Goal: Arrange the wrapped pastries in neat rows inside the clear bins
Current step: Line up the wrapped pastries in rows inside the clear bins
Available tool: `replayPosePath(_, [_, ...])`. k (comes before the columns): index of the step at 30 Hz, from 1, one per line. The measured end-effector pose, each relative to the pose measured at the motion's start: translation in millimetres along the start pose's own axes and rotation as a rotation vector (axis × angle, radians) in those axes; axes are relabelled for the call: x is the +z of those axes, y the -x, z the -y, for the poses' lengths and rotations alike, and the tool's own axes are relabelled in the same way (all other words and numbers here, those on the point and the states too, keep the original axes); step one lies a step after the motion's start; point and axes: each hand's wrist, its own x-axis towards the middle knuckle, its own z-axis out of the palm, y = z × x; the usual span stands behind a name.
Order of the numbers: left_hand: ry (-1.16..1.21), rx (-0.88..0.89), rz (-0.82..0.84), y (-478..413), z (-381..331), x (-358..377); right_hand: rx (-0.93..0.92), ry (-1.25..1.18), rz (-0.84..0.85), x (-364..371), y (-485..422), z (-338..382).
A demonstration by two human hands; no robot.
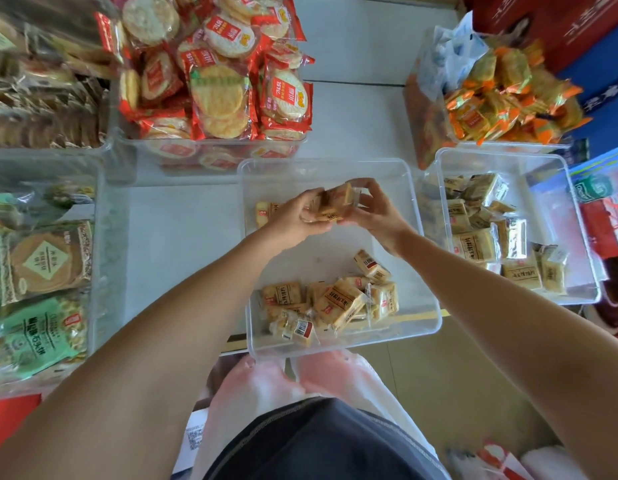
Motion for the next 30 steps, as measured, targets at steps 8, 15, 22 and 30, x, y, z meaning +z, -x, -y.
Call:
replayPosePath(8, [-0.281, 0.104, -0.198, 2.1, -4.6, 0.3, -0.004, 0.288, -0.029, -3.0, 7.8, 3.8])
replayPosePath(15, [0.248, -0.215, -0.109, -7.6, -11.5, 5.2, 0.018, 0.254, -0.086, -5.6, 9.0, -5.0])
replayPosePath(22, [0.156, -0.126, -0.189, -14.0, -9.2, 4.8, -0.178, 0.718, -0.056, 1.8, 5.7, 4.0])
replayPosePath(30, [0.228, -0.208, 0.048, -9.2, -19.2, 9.5, 0.058, 0.605, -0.222, 6.5, 0.8, 10.3])
